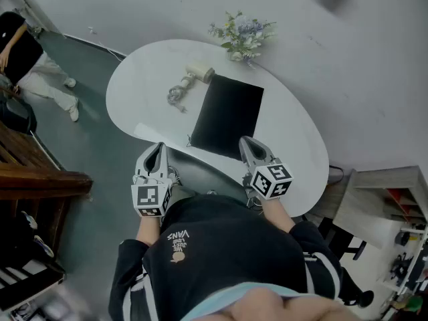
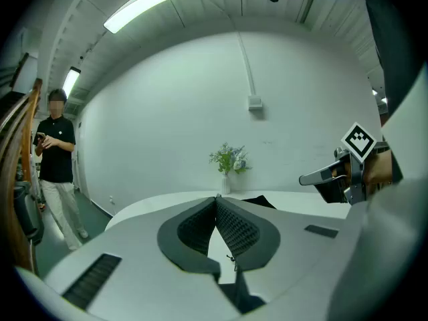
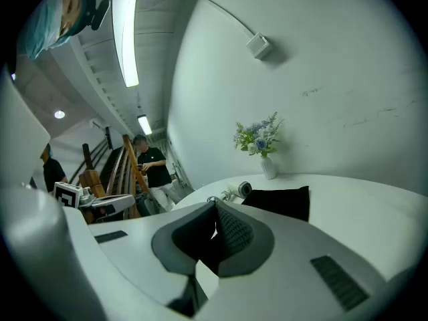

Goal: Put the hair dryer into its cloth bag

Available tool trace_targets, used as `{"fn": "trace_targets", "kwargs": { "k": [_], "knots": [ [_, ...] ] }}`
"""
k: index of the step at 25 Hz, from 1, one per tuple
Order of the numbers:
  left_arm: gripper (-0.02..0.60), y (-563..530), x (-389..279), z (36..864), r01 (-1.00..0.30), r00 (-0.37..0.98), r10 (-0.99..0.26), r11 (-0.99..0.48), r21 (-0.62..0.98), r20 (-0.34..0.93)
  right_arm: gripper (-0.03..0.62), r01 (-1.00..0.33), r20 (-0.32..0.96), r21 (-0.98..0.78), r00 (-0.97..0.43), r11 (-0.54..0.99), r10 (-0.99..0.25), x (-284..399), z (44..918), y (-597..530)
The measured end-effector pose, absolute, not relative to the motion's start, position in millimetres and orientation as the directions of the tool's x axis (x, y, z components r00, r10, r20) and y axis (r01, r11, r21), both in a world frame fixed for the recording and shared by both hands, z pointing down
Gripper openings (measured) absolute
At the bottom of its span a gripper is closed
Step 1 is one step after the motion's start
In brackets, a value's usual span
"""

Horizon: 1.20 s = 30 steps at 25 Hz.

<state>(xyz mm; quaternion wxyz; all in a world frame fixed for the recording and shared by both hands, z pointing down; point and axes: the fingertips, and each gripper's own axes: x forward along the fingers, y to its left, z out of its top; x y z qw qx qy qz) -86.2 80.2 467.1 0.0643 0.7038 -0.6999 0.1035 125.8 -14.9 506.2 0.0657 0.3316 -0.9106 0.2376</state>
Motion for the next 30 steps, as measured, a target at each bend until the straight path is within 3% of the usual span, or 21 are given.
{"fn": "trace_targets", "kwargs": {
  "k": [13, 26, 28, 30],
  "knots": [
    [0.021, 58, -91, 492, -0.998, 0.051, -0.965, -0.059, -0.025, 0.258, 0.046, -0.615, 0.215, -0.414, -0.782, 0.671, -0.585, 115, 502, -13],
    [0.025, -28, -151, 495, -0.955, 0.287, -0.92, -0.295, 0.012, 0.266, 0.046, -0.77, 0.24, -0.418, -0.606, 0.483, -0.759, 70, 497, -37],
    [0.047, -42, -160, 495, -0.94, 0.332, -0.901, -0.34, 0.02, 0.277, 0.046, -0.792, 0.237, -0.423, -0.565, 0.44, -0.79, 64, 496, -42],
    [0.117, -57, -166, 499, -0.921, 0.38, -0.879, -0.389, 0.028, 0.29, 0.046, -0.813, 0.236, -0.424, -0.524, 0.398, -0.819, 59, 495, -46]
  ]
}}
